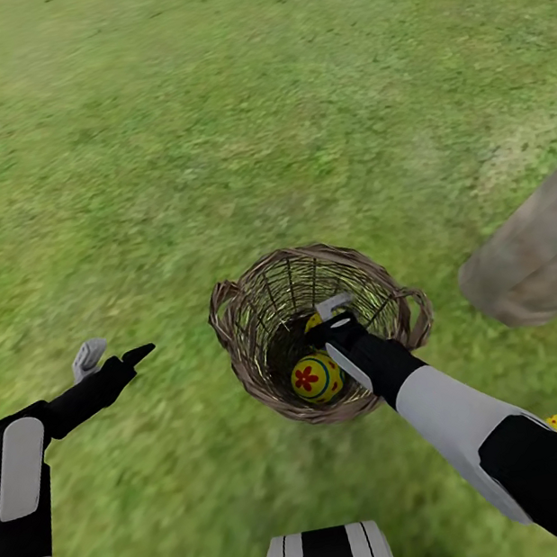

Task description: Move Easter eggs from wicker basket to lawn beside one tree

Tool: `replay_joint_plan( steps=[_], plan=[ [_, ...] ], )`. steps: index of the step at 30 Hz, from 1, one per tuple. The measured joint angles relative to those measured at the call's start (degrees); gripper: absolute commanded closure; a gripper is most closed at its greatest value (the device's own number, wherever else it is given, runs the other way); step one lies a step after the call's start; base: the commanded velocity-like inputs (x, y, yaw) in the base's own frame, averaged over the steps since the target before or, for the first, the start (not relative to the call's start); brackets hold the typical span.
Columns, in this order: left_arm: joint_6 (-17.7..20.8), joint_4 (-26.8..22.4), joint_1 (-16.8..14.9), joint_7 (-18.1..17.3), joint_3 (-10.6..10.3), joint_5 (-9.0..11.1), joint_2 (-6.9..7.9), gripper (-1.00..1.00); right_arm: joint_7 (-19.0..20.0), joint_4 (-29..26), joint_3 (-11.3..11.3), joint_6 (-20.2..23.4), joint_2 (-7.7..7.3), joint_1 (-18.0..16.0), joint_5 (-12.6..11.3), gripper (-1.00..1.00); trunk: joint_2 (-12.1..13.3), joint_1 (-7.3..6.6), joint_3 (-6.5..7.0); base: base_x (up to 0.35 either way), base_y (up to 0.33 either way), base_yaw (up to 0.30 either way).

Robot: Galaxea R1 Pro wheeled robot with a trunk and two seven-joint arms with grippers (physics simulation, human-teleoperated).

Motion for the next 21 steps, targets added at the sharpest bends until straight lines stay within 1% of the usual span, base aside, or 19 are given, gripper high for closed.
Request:
replay_joint_plan(
  steps=[17,21],
  plan=[
    [0.0,0.0,0.0,0.0,-0.1,-0.1,-0.08,-1.00,0.0,0.0,0.0,0.0,0.04,0.0,-0.1,-1.00,0.0,0.00,0.00,0.000,0.000,0.000],
    [0.0,0.0,0.0,0.0,-0.1,-0.1,-0.09,-1.00,0.0,0.0,0.0,0.0,0.04,0.0,0.0,-1.00,-0.1,0.11,-0.88,0.000,0.000,0.000]
  ],
)
